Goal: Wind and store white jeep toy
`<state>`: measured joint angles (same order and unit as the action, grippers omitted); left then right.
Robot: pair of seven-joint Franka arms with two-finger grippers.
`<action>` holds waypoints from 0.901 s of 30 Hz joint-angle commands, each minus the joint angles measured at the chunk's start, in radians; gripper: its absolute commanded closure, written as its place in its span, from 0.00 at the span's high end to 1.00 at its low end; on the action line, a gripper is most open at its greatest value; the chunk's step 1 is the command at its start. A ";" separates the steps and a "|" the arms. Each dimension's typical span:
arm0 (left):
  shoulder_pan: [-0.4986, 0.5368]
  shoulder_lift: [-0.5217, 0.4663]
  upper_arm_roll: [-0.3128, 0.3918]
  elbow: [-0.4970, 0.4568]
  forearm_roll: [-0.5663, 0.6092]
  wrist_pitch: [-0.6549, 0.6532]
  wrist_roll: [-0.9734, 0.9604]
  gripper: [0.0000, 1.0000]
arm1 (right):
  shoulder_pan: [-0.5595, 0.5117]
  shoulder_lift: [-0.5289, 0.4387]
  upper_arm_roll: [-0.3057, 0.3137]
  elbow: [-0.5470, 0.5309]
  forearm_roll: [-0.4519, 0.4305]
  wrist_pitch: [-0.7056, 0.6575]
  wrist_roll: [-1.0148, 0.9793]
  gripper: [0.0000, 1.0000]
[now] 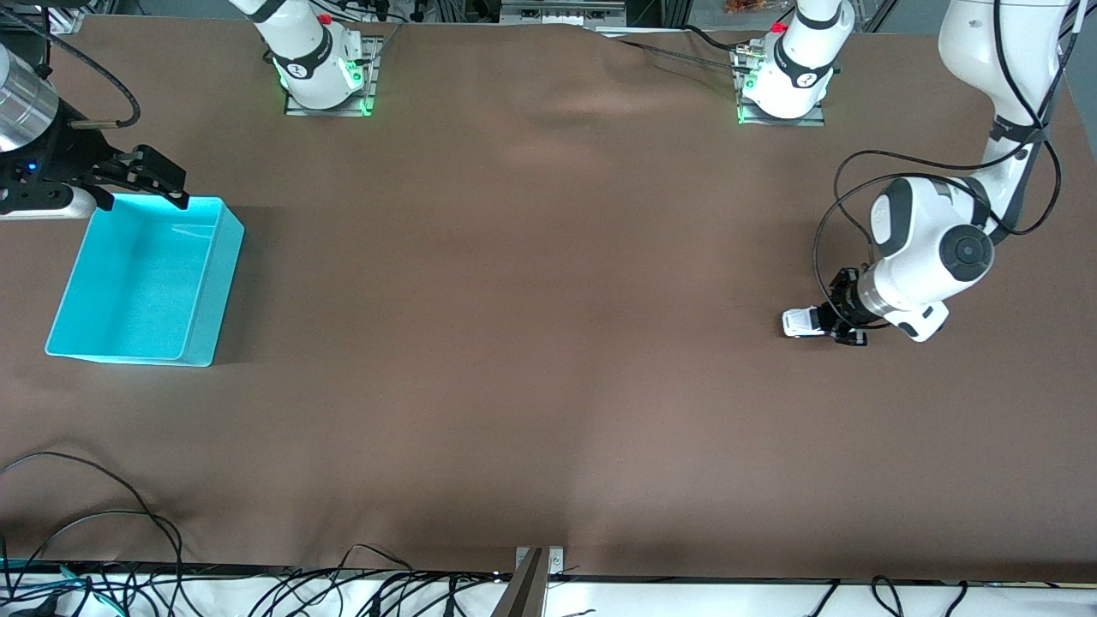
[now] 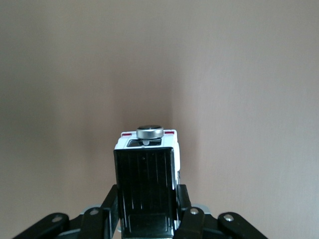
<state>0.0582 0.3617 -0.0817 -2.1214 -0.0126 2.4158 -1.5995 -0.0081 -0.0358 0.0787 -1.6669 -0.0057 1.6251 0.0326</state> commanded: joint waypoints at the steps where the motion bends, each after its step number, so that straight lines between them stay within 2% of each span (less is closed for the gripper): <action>1: -0.020 -0.030 -0.071 -0.025 0.028 -0.023 -0.131 0.11 | 0.002 -0.013 0.003 -0.007 -0.019 0.006 0.010 1.00; 7: -0.018 -0.033 -0.168 -0.034 0.028 -0.012 -0.200 0.11 | 0.002 -0.012 0.003 -0.002 -0.019 0.004 0.010 1.00; 15: -0.021 -0.023 -0.230 -0.064 0.028 0.063 -0.273 0.11 | 0.000 -0.012 0.004 -0.002 -0.019 0.004 0.010 1.00; 27: -0.055 0.020 -0.231 -0.086 0.048 0.149 -0.367 0.12 | 0.002 -0.012 0.004 -0.002 -0.019 0.004 0.010 1.00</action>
<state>0.0136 0.3736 -0.3132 -2.2022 -0.0125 2.5340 -1.9063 -0.0081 -0.0358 0.0787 -1.6667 -0.0061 1.6263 0.0327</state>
